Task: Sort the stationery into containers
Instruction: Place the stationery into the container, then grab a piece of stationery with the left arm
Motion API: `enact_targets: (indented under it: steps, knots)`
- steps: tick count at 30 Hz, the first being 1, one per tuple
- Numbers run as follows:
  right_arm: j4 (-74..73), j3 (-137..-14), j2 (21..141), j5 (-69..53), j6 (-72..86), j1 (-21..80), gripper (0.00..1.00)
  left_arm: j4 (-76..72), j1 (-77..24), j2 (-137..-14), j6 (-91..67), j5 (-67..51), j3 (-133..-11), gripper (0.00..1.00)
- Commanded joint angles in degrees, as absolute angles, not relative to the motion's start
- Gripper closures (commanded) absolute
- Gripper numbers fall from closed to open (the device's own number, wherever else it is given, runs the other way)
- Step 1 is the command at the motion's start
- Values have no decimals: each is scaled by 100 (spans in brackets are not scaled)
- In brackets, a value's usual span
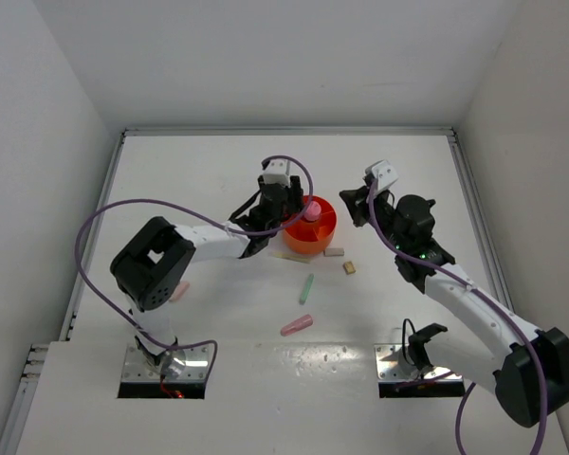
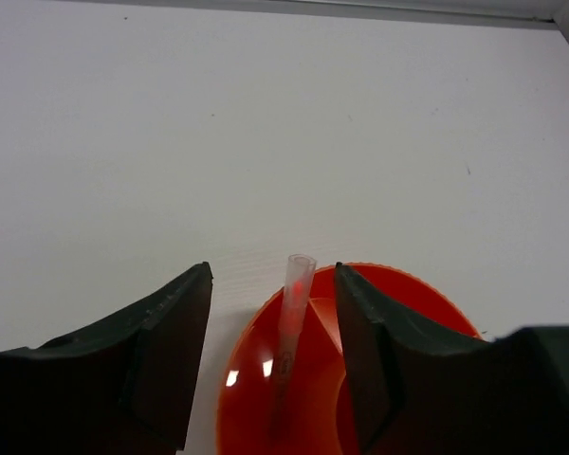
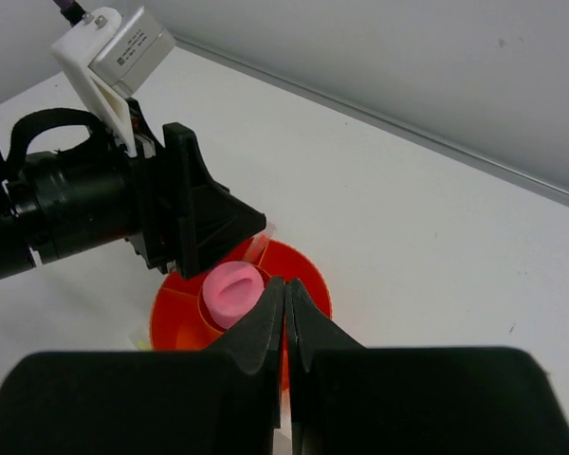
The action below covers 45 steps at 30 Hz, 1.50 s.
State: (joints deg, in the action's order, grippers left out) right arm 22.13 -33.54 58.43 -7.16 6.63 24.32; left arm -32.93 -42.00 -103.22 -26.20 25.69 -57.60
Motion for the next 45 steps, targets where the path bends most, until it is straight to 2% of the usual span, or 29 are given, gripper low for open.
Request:
enact_targets:
  steps: [1,2,3,4,6,7,10,11,12,13,15,19,24,27,30,40,45]
  knots:
    - [2514,-3357,5722,-782,765,2355,100,-3253,-4254,-9766,-2654,2821,-5739,40]
    - [2514,-3357,5722,-834,765,2355,100,-3182,-4254,-9678,-2654,2995,-5739,40]
    - [2514,-3357,5722,-835,765,2355,100,-3103,-4254,-9581,-2715,3145,-5739,44]
    - [2514,-3357,5722,-835,765,2355,100,-2842,-4254,-9467,-2794,3294,-5739,57]
    - [2444,-3410,5722,-835,765,2355,100,-2271,-4254,-9082,-3293,3802,-5931,100]
    - [2382,-3410,5722,-783,765,2355,100,-962,-4254,-9001,-4279,4049,-6098,100]
    - [2259,-3532,5722,-669,703,2303,100,969,-4254,-8763,-5890,4053,-6513,100]
    - [2207,-3533,5791,-668,634,2303,95,1176,-4254,-8667,-6245,3782,-6304,98]
    - [2093,-3603,5862,-668,633,2303,77,1308,-4306,-8414,-6597,3684,-6154,72]
    - [2092,-3664,5862,-668,633,2303,68,1640,-4307,-8281,-7044,3604,-6013,57]
    - [2013,-3665,5915,-668,633,2303,56,1871,-4307,-8078,-8179,3315,-5662,41]
    - [1960,-3718,5915,-668,633,2303,56,2907,-4359,-8007,-9683,2971,-5694,32]
    - [1960,-3718,5915,-615,633,2303,56,3287,-4412,-8340,-10588,2821,-5897,33]
    - [1960,-3718,5915,-615,633,2251,56,3287,-4535,-8542,-11159,2689,-5897,48]
    - [1960,-3718,5863,-563,633,2250,56,3287,-4535,-8850,-11547,2567,-5959,53]
    - [2013,-3665,5748,-510,686,2250,56,3427,-4588,-9992,-11944,2127,-6732,51]
    - [2013,-3665,5643,-510,686,2198,56,3682,-4588,-10134,-11997,2127,-6987,51]
